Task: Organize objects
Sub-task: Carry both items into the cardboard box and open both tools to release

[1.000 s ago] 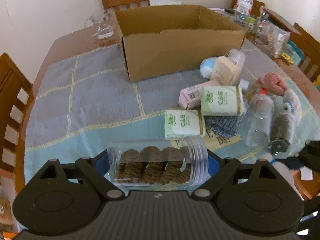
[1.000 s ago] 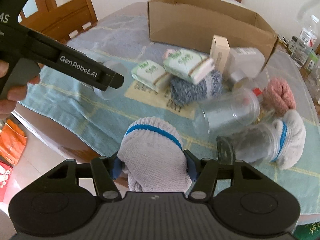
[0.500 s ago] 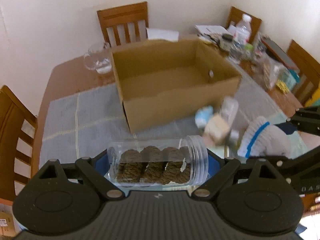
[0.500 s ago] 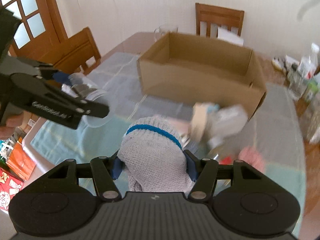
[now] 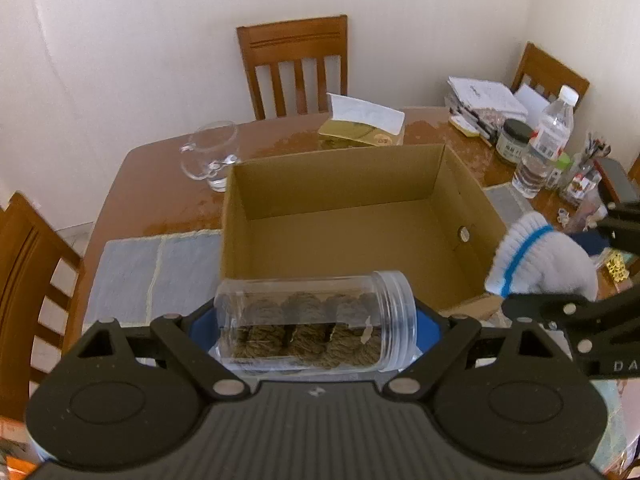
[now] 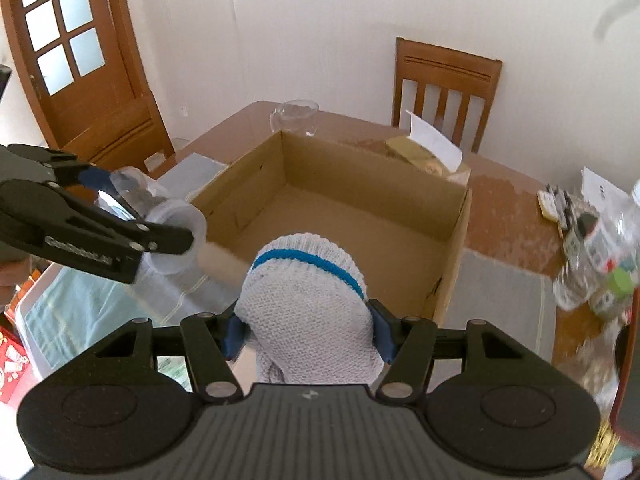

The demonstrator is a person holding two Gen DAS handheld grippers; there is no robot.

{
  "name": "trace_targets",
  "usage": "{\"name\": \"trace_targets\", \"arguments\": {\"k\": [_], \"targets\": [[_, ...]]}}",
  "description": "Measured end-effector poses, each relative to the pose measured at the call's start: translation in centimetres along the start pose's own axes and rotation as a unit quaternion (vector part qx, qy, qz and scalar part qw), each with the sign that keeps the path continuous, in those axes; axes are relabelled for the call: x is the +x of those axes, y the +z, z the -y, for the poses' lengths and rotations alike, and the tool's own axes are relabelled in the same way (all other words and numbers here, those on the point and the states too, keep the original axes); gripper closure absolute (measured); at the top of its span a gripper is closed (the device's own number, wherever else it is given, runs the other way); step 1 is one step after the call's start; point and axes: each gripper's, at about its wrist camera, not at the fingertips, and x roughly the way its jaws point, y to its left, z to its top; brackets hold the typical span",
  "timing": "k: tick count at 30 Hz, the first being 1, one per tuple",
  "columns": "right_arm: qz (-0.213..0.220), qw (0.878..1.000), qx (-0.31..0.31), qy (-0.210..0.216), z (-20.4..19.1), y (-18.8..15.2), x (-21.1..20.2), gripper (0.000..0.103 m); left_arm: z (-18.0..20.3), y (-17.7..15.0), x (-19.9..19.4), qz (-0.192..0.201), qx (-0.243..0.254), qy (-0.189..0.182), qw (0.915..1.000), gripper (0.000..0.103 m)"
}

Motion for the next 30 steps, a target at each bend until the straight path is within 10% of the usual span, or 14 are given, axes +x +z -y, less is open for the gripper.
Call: {"name": "trace_targets", "arguments": {"k": [15, 22, 30], "targets": [[-0.071, 0.997, 0.031, 0.002, 3.9, 2.8, 8.3, 0.037, -0.4, 2.1, 7.0, -0.066, 0.020, -0.008, 0.9976, 0.009], [-0.058, 0.997, 0.044, -0.012, 4.3, 3.4, 8.2, 0.000, -0.8, 2.5, 7.0, -0.063, 0.013, 0.001, 0.9979, 0.007], [-0.046, 0.998, 0.041, -0.013, 4.0, 3.4, 6.9, 0.000, -0.5, 2.6, 5.3, -0.042, 0.017, 0.005, 0.9990, 0.005]]}}
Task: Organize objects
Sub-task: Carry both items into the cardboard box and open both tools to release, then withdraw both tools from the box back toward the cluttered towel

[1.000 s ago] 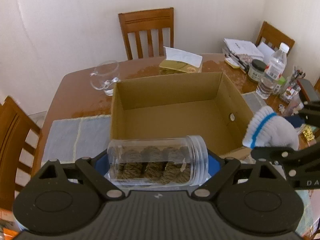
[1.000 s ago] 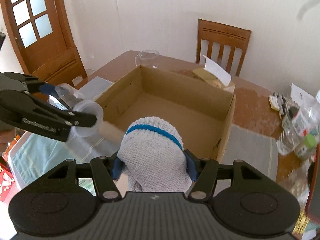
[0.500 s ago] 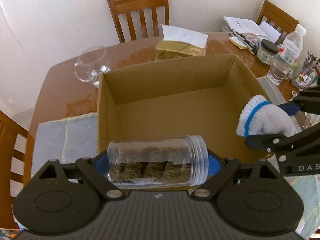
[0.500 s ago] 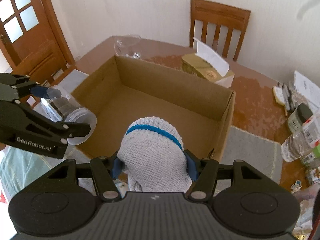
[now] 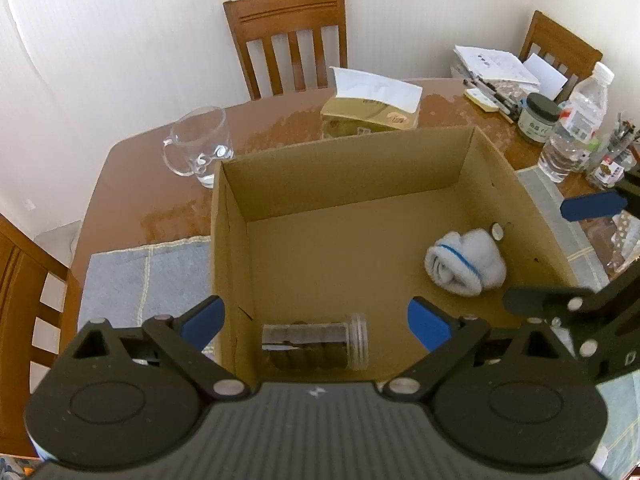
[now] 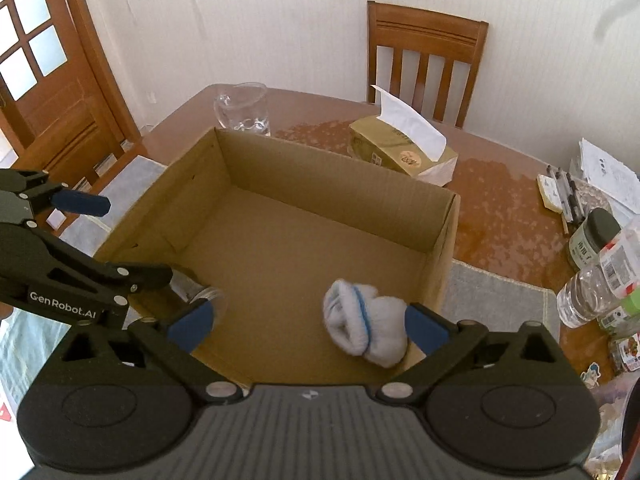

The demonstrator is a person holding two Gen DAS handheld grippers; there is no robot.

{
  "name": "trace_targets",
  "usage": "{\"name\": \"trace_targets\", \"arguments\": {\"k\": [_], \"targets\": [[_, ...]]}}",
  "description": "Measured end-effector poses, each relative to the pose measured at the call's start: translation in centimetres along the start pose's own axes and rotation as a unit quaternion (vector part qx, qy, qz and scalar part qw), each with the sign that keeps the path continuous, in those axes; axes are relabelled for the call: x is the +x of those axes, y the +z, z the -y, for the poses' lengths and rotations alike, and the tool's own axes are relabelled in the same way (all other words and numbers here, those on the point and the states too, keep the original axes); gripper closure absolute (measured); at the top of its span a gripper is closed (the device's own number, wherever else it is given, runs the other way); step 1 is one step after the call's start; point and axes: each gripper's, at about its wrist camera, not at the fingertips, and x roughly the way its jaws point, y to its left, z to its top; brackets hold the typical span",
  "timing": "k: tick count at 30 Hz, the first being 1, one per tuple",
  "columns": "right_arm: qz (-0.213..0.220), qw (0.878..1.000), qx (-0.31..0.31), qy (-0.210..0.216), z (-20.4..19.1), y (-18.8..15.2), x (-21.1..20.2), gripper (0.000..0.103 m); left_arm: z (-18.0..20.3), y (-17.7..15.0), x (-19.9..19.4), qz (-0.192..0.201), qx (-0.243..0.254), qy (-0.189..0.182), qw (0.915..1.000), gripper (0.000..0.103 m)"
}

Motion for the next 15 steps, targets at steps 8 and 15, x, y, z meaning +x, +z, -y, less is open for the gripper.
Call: {"name": "trace_targets", "arguments": {"k": [8, 15], "targets": [[-0.001, 1.000, -0.022, -0.005, -1.4, -1.6, -1.7, 0.000, 0.8, -1.4, -2.3, 0.013, 0.006, 0.000, 0.9999, 0.005], [-0.002, 0.999, -0.029, -0.014, -2.8, -3.6, -3.4, 0.000, 1.1, -3.2, -4.2, 0.025, 0.011, -0.006, 0.9996, 0.005]]}}
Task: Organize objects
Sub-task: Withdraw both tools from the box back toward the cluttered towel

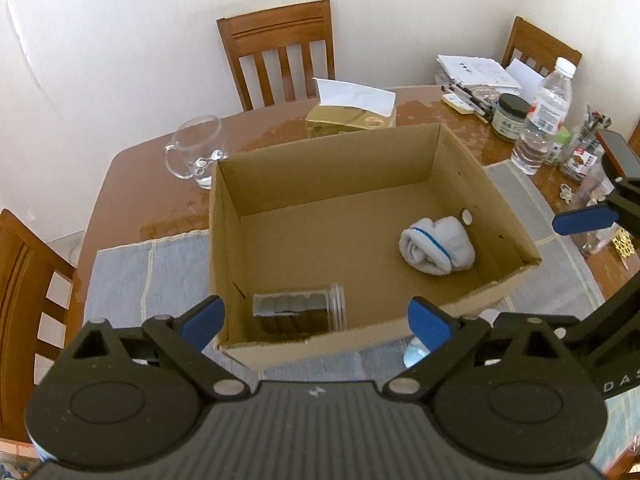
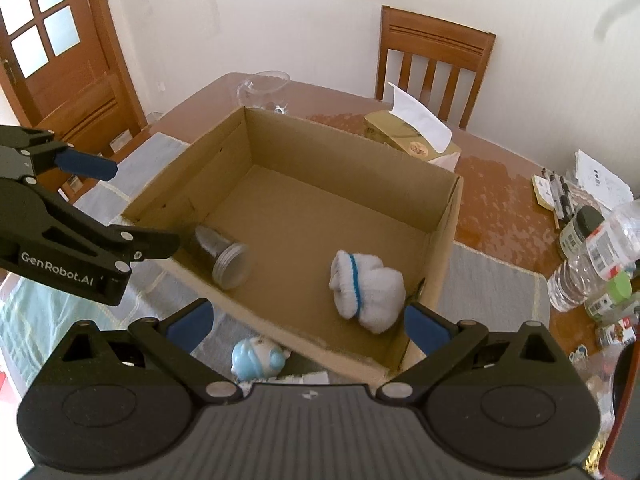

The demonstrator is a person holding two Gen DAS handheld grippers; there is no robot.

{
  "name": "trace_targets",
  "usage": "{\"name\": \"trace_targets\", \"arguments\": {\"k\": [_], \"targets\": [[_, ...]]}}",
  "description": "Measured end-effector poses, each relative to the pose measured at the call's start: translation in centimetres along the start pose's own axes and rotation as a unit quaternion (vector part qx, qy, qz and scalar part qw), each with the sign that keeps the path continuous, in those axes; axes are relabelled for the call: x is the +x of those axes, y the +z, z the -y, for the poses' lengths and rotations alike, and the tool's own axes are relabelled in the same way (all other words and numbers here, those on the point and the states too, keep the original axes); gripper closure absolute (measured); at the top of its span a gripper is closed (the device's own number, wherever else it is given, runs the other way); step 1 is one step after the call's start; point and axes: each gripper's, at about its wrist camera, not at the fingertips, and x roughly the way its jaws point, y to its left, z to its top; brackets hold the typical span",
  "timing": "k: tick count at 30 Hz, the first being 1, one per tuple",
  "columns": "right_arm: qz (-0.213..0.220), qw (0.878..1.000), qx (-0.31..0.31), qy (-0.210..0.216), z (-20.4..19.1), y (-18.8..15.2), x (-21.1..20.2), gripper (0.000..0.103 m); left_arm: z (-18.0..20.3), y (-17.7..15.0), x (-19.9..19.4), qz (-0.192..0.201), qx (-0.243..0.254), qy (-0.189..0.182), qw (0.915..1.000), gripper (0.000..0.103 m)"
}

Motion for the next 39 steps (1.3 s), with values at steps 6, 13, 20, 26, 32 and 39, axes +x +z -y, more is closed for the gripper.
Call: {"name": "trace_targets", "arguments": {"k": [6, 13, 20, 26, 32, 39], "targets": [[0.002, 1.000, 0.004, -0.014, -1.3, -1.7, -1.4, 0.000, -0.1, -2.2, -2.0, 0.017, 0.001, -0.006, 0.9998, 0.004], [0.012, 0.999, 0.028, -0.040, -2.4, -4.5, -3.0, 0.000, 0.1, -5.9, -3.3, 0.030, 0.011, -0.016, 0.9994, 0.003], [0.021, 0.996, 0.058, -0.061, -3.0, -8.7, -3.7, 0.000, 0.7, -9.8, -3.5, 0.031, 0.018, -0.023, 0.9991, 0.003], [0.019, 0.994, 0.090, -0.066, -2.1, -12.2, -4.0, 0.000, 1.8, -12.5, -3.8, 0.027, 0.005, -0.014, 0.9995, 0.003], [-0.006, 0.994, 0.089, -0.058, -1.1, -15.4, -3.0, 0.000, 4.3, -14.7, -4.3, 0.031, -0.004, 0.022, 0.9993, 0.003], [-0.042, 0.994, 0.098, -0.023, -0.3, -18.5, -1.0, 0.000, 7.1, -15.9, -4.6, 0.008, -0.074, 0.037, 0.9965, 0.002]]}}
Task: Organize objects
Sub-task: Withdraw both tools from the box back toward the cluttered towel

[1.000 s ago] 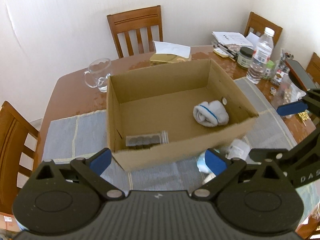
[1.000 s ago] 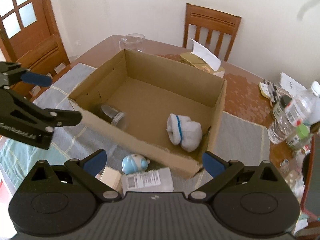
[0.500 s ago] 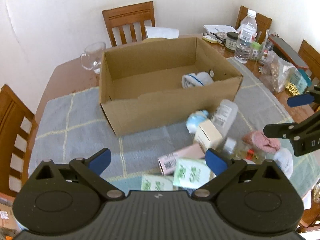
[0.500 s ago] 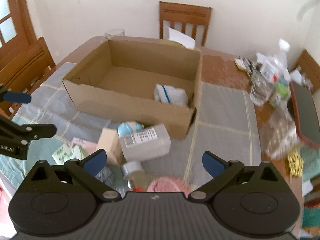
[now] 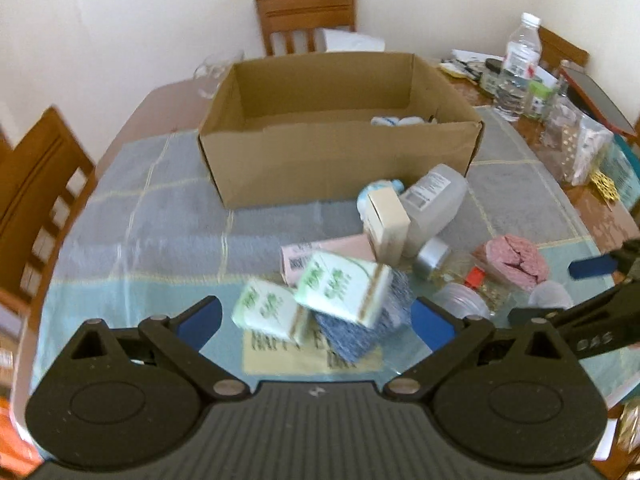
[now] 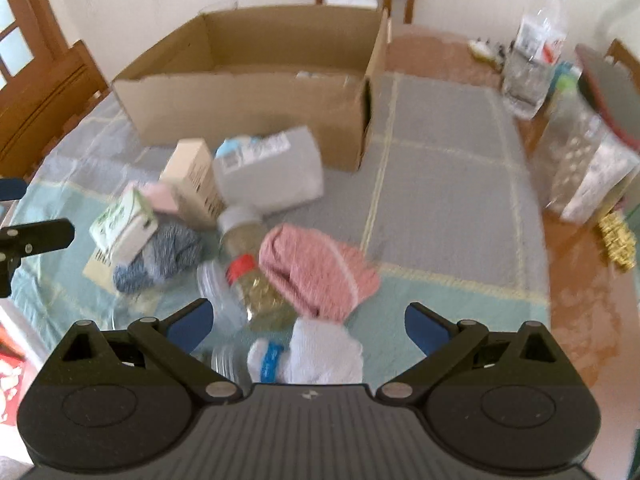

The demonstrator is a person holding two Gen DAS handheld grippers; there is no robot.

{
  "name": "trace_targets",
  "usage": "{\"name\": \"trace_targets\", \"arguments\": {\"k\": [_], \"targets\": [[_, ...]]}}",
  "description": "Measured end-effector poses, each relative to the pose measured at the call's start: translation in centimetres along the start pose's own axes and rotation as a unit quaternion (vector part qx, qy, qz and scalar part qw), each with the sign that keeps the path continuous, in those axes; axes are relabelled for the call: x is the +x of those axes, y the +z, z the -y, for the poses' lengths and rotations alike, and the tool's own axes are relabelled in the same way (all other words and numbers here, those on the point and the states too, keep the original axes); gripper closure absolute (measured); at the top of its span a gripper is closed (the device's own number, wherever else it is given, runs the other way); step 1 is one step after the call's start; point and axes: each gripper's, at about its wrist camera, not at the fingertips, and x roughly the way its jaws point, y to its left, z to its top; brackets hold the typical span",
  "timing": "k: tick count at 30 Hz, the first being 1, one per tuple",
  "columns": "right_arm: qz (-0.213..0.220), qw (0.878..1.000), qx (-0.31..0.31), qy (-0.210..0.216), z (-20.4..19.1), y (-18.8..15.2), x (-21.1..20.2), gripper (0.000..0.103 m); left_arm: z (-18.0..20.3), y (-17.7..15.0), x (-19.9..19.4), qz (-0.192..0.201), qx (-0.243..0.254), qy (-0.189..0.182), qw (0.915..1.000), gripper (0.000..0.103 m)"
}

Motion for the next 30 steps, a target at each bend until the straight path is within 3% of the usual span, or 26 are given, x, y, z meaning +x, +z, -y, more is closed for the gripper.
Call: {"name": "trace_targets", "arguments": {"k": [6, 12, 22, 30], "targets": [[-0.023, 0.999, 0.003, 0.036, 1.2, -0.7, 1.6, 0.000, 2.5, -1.5, -0.1, -0.014, -0.036, 0.000, 0.9993, 0.002], [-0.032, 0.998, -0.023, 0.046, 2.7, -1.2, 1.9, 0.000, 5.0, -2.6, 0.0, -0.026, -0.058, 0.010, 0.9979, 0.002], [-0.024, 0.998, -0.042, 0.051, 5.9, 0.1, 2.2, 0.000, 9.2, -5.0, 0.3, -0.049, -0.083, 0.005, 0.9953, 0.002], [-0.021, 0.994, -0.068, 0.083, 6.5, 0.5, 2.3, 0.000, 11.2, -6.3, 1.3, -0.060, -0.116, 0.010, 0.9914, 0.002]]}}
